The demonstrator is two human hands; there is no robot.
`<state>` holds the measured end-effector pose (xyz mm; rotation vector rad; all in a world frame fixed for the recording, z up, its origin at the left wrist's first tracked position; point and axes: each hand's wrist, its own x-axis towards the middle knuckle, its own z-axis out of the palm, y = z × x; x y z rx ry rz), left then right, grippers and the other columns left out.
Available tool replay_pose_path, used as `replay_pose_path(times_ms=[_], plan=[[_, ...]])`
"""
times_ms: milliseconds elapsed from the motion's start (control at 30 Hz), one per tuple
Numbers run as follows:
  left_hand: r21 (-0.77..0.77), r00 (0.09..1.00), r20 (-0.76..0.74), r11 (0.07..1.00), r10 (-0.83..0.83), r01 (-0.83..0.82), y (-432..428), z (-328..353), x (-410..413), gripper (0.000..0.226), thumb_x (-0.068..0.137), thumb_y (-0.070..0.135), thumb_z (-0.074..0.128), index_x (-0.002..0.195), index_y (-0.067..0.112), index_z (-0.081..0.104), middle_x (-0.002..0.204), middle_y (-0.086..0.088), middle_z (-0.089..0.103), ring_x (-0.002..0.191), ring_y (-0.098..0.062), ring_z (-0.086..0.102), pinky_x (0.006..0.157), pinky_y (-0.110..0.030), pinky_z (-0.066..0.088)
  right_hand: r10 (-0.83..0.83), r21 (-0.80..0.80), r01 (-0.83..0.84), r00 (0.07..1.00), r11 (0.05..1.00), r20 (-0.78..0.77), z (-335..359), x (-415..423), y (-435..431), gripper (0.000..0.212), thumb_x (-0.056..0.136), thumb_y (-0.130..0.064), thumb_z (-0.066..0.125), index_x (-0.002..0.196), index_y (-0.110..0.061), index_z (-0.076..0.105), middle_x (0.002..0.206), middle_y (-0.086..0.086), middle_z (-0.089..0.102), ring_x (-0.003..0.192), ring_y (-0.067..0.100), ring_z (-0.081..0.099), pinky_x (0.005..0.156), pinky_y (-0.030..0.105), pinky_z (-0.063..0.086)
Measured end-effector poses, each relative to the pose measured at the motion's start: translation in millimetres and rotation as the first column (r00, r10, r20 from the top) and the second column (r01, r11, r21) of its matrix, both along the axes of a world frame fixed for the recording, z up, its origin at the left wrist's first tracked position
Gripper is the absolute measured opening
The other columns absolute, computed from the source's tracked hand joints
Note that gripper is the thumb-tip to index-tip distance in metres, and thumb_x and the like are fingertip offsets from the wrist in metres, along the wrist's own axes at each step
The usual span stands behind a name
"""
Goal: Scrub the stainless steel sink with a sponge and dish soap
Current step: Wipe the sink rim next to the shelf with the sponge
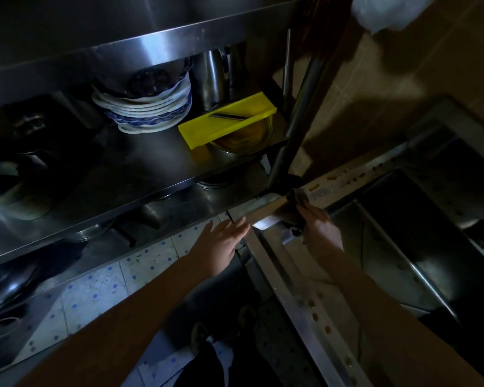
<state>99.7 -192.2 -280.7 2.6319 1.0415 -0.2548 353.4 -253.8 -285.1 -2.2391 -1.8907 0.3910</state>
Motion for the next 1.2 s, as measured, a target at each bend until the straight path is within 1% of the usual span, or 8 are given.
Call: replay_pose_path(times_ms=[100, 300, 533, 667, 800, 933, 1033, 1200], plan=[[0.015, 1.000, 0.019, 1.000, 0.012, -0.013, -1, 1, 1, 0.061, 0.096, 0.015, 0.039, 0.149, 0.023, 0.012, 0.159, 0.002, 0.008, 0.141, -0.020, 0.024, 0.111, -0.045, 0.024, -0.133, 0.071, 0.136, 0.990, 0.988, -0.041, 3, 22, 15, 0.024, 0.094, -0.037, 0.050, 0.115, -0.038, 0.060, 0.114, -0.002, 0.067, 0.087, 0.006, 0.067, 0.065, 0.010, 0.050], [0.048, 1.000, -0.018, 0.999, 0.005, -0.004, -3, 5, 5, 0.059, 0.097, 0.019, 0.038, 0.149, 0.020, 0.012, 0.159, -0.001, 0.011, 0.141, -0.021, 0.024, 0.113, -0.045, 0.024, -0.369, 0.090, 0.394, 0.905, 0.915, -0.211, 6, 35, 36, 0.046, 0.091, -0.001, 0.048, 0.134, -0.017, 0.048, 0.125, 0.015, 0.060, 0.106, 0.029, 0.063, 0.086, 0.035, 0.053], [0.134, 0.997, 0.069, 0.990, 0.039, -0.048, 1, 6, 20, 0.044, 0.097, 0.027, 0.038, 0.140, 0.014, 0.036, 0.149, -0.005, 0.038, 0.129, -0.023, 0.045, 0.102, -0.042, 0.036, -0.165, 0.138, 0.207, 0.951, 0.969, -0.262, -8, -3, 12, 0.038, 0.091, -0.020, 0.041, 0.129, -0.021, 0.046, 0.106, 0.009, 0.065, 0.077, 0.012, 0.064, 0.072, 0.013, 0.048], [0.139, 0.999, 0.028, 0.989, 0.042, -0.046, 6, 4, 34, 0.048, 0.098, 0.028, 0.039, 0.142, 0.012, 0.033, 0.151, -0.007, 0.034, 0.131, -0.026, 0.042, 0.100, -0.043, 0.038, 0.040, 0.180, -0.021, 0.994, 0.983, -0.099, -20, -12, 3, 0.047, 0.084, -0.015, 0.064, 0.130, -0.019, 0.051, 0.128, 0.012, 0.059, 0.106, 0.023, 0.065, 0.086, 0.031, 0.055], [0.180, 0.998, 0.043, 0.983, 0.038, -0.045, 10, 11, 44, 0.047, 0.085, 0.024, 0.064, 0.127, 0.008, 0.053, 0.134, -0.012, 0.056, 0.112, -0.028, 0.061, 0.084, -0.044, 0.051, 0.270, 0.003, -0.271, 0.960, 0.963, 0.080, -28, 8, -2, 0.069, 0.088, -0.013, 0.056, 0.148, -0.018, 0.023, 0.158, 0.005, 0.018, 0.142, 0.027, 0.029, 0.097, 0.035, 0.048], [0.205, 0.997, 0.073, 0.978, 0.027, -0.041, 14, 7, 51, 0.048, 0.079, 0.024, 0.071, 0.122, 0.008, 0.058, 0.127, -0.012, 0.060, 0.106, -0.029, 0.064, 0.080, -0.044, 0.054, 0.175, 0.091, -0.169, 0.982, 0.981, -0.072, -23, 32, 13, 0.056, 0.092, -0.009, 0.050, 0.145, -0.014, 0.032, 0.154, 0.009, 0.029, 0.140, 0.026, 0.034, 0.109, 0.040, 0.040], [0.203, 0.998, 0.060, 0.978, 0.024, -0.036, 15, 5, 55, 0.051, 0.077, 0.025, 0.075, 0.122, 0.009, 0.058, 0.125, -0.010, 0.063, 0.104, -0.028, 0.065, 0.078, -0.043, 0.055, 0.125, 0.240, -0.110, 0.991, 0.964, -0.049, -19, 51, 18, 0.047, 0.083, -0.008, 0.059, 0.130, -0.007, 0.054, 0.138, 0.016, 0.052, 0.117, 0.030, 0.059, 0.094, 0.032, 0.048], [0.161, 0.997, 0.075, 0.986, 0.024, -0.035, 21, 1, 66, 0.051, 0.087, 0.024, 0.062, 0.134, 0.010, 0.047, 0.140, -0.010, 0.050, 0.121, -0.028, 0.055, 0.091, -0.044, 0.048, -0.049, 0.185, 0.064, 0.995, 0.981, -0.084, -20, 91, 38, 0.049, 0.085, 0.000, 0.057, 0.133, -0.011, 0.052, 0.147, 0.009, 0.043, 0.132, 0.027, 0.045, 0.107, 0.029, 0.032]])
